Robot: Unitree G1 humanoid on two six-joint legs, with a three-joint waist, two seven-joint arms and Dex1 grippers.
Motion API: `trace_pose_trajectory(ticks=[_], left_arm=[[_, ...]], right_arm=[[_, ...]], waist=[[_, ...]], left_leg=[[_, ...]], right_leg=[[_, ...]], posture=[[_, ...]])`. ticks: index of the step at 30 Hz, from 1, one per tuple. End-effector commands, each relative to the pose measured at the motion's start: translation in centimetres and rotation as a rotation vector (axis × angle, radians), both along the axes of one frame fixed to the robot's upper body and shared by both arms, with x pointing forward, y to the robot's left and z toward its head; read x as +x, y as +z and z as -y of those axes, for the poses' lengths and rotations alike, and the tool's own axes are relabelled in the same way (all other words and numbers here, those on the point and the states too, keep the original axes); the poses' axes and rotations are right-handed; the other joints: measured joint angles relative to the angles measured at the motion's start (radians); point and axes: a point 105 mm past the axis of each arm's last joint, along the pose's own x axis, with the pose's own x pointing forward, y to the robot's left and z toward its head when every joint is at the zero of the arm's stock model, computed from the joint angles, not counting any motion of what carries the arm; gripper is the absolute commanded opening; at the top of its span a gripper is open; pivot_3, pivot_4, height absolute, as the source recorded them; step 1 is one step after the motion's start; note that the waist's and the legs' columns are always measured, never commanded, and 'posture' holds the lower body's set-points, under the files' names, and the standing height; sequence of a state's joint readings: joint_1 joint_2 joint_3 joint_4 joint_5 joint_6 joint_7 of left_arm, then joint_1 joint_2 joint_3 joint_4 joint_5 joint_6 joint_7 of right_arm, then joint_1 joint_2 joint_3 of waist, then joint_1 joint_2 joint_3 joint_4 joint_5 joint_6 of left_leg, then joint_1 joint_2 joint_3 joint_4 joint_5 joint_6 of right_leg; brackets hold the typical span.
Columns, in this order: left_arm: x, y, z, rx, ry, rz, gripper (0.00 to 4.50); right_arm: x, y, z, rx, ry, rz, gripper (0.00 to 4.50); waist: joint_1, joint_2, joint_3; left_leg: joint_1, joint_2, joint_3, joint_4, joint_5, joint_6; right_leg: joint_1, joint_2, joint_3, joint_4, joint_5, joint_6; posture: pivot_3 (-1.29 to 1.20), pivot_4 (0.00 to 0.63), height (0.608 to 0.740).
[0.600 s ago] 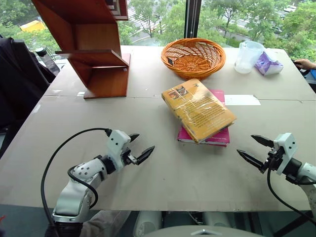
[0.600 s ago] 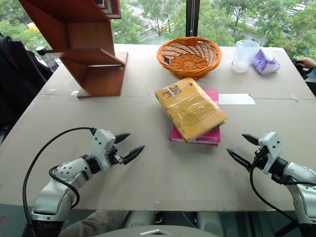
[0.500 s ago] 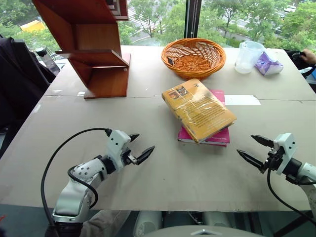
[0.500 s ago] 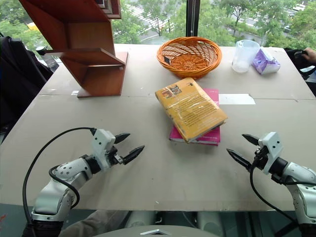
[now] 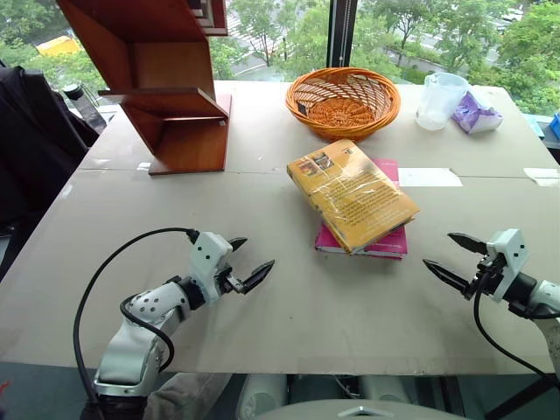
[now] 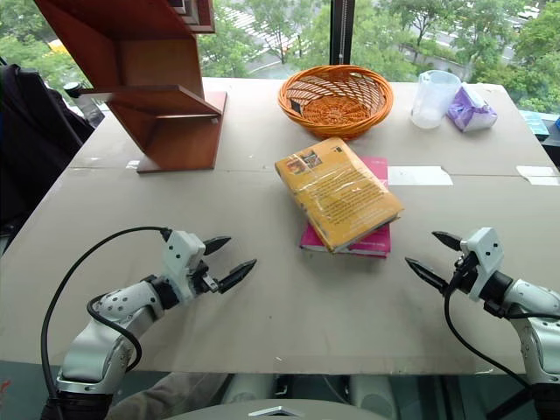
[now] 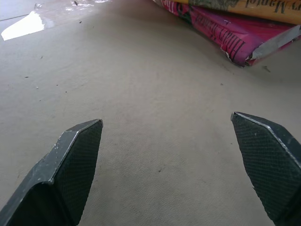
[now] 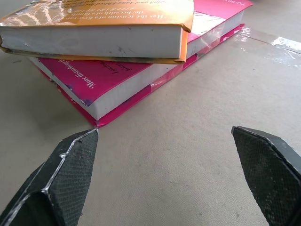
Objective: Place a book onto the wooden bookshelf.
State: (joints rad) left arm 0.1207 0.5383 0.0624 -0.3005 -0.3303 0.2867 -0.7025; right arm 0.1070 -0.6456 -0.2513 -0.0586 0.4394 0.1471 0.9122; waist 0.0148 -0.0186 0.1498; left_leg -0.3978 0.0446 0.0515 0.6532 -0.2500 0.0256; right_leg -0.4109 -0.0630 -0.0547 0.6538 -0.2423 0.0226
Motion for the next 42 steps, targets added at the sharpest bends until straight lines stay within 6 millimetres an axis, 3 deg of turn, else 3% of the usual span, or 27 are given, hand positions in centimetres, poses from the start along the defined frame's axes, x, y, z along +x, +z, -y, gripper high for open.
trace_pose_trajectory(ticks=[1, 10, 14, 16, 18, 24, 32, 42], left_arm=[[0.1, 0.5, 0.2, 0.011, -0.017, 0.039, 4.5], [0.8, 1.5, -0.5, 0.049, -0.042, 0.083, 4.5], [0.4, 3.2, -1.0, 0.065, -0.168, 0.079, 4.5], [0.4, 5.1, -1.4, 0.034, -0.226, 0.085, 4.5], [0.4, 6.4, -1.6, 0.016, -0.27, 0.091, 4.5], [0.4, 9.7, -1.8, -0.013, -0.356, 0.128, 4.5], [0.6, 10.7, -2.3, -0.001, -0.338, 0.146, 4.5], [0.5, 10.5, -2.1, 0.0, -0.342, 0.127, 4.5]], right_arm=[[0.2, 0.9, 0.3, -0.014, 0.002, 0.041, 4.48], [2.1, 1.7, 1.4, -0.024, -0.066, 0.058, 4.48], [5.9, 3.8, 1.2, -0.01, -0.137, 0.105, 4.48], [8.5, 5.3, 0.2, 0.006, -0.138, 0.13, 3.98], [10.2, 6.1, -0.5, 0.006, -0.132, 0.142, 3.19], [14.3, 6.1, -2.9, -0.06, -0.088, 0.094, 0.17], [16.3, 6.8, -5.8, -0.057, 0.006, 0.094, 0.08], [14.6, 5.9, -11.9, -0.08, 0.274, 0.065, 0.08]], waist=[[0.0, 0.0, 0.0], [-0.001, 0.0, 0.0], [-0.008, 0.001, 0.002], [-0.012, 0.001, 0.004], [-0.012, 0.001, 0.005], [-0.011, 0.0, 0.006], [-0.025, 0.001, 0.011], [-0.031, 0.002, 0.012]], left_leg=[[0.0, 0.0, 0.0, 0.0, 0.0, 0.0], [0.0, -0.001, 0.0, 0.0, 0.0, 0.0], [0.001, -0.002, 0.001, 0.0, 0.0, 0.0], [0.001, -0.002, 0.001, 0.001, 0.0, 0.0], [0.001, -0.001, 0.0, 0.001, 0.0, 0.0], [-0.002, -0.002, 0.0, 0.0, 0.0, 0.0], [-0.003, -0.003, 0.002, 0.0, 0.0, 0.0], [-0.001, -0.001, 0.002, 0.0, 0.0, 0.0]], right_leg=[[0.0, 0.0, 0.0, 0.0, 0.0, 0.0], [0.0, 0.0, 0.0, 0.001, 0.0, 0.0], [-0.001, 0.001, 0.001, 0.003, 0.0, 0.0], [-0.001, 0.001, 0.001, 0.004, 0.0, -0.001], [-0.002, 0.001, 0.001, 0.004, 0.0, -0.001], [-0.002, 0.001, 0.001, 0.002, 0.002, 0.001], [-0.003, 0.0, 0.002, 0.002, 0.002, 0.001], [-0.004, 0.0, 0.003, 0.006, 0.002, 0.001]], posture=[[0.0, 0.15, 0.74], [0.0, 0.15, 0.74], [0.0, 0.15, 0.74], [0.0, 0.15, 0.74], [0.0, 0.15, 0.74], [0.0, 0.15, 0.74], [0.0, 0.15, 0.74], [0.0, 0.15, 0.74]])
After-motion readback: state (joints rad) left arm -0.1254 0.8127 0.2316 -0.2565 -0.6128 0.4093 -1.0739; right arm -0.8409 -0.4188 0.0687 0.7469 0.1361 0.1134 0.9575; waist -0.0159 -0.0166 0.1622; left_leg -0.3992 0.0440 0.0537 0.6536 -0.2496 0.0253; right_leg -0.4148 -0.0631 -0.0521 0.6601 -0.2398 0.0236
